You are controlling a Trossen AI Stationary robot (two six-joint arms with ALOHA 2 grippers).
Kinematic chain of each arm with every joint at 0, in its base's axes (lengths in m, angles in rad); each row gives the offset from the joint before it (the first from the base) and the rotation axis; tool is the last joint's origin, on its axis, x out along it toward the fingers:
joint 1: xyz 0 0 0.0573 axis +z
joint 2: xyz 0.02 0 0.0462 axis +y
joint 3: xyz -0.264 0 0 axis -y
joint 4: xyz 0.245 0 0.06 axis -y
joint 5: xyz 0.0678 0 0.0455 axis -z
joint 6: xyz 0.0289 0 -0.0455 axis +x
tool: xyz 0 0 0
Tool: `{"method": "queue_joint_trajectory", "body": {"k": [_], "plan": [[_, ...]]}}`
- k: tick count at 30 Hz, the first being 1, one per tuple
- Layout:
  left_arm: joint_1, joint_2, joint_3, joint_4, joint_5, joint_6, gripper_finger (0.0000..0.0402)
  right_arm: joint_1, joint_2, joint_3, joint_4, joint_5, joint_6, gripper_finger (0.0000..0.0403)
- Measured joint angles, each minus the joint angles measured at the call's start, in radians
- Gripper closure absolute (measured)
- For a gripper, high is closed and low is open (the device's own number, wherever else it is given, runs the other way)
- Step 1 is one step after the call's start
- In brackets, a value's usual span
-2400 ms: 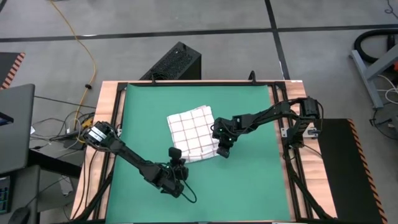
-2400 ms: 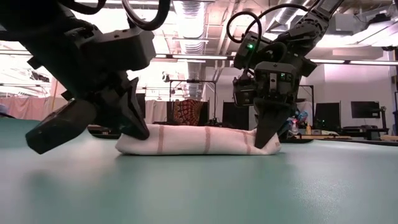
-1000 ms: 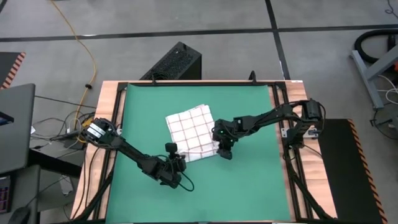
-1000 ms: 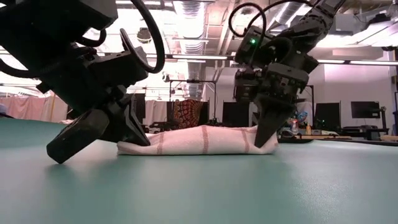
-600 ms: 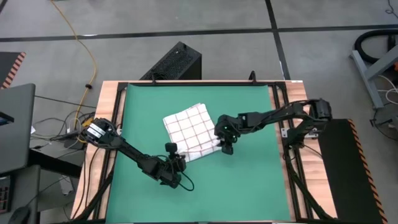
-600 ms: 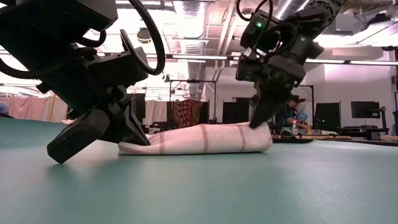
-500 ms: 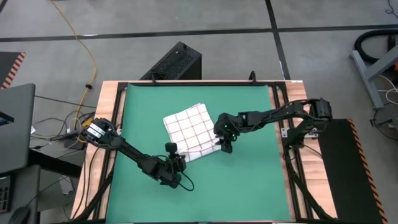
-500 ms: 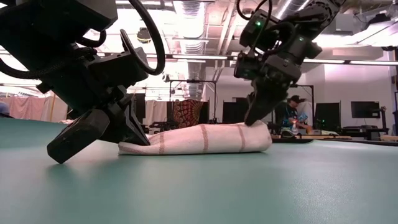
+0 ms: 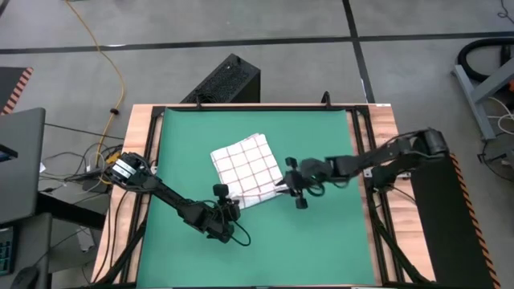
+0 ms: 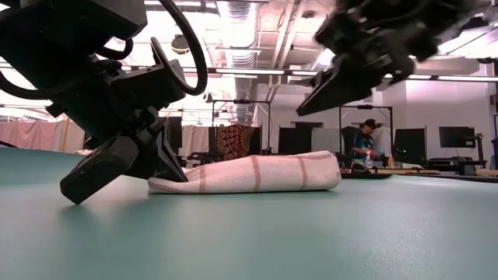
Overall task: Roll towel into tight, uniform cylinder
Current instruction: Roll the kitchen towel on the table
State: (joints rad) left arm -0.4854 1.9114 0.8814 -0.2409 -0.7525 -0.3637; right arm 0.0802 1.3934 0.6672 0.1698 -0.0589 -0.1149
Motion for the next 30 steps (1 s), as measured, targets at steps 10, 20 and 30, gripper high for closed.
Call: {"method": "queue_joint_trajectory", "body": {"k": [10, 20, 30], "plan": [[0.001, 0.000, -0.002, 0.016, 0.000, 0.000, 0.0401, 0.091, 0.096, -0.222, 0.402, 0.245, 0.012, 0.0391], [0.002, 0.001, -0.002, 0.021, 0.000, -0.015, 0.0401, -0.037, 0.249, -0.170, 0.422, 0.208, 0.006, 0.0374], [-0.049, -0.069, 0.039, -0.027, 0.012, 0.012, 0.0402, -0.099, 0.391, -0.147, 0.469, 0.134, 0.100, 0.0391]]}}
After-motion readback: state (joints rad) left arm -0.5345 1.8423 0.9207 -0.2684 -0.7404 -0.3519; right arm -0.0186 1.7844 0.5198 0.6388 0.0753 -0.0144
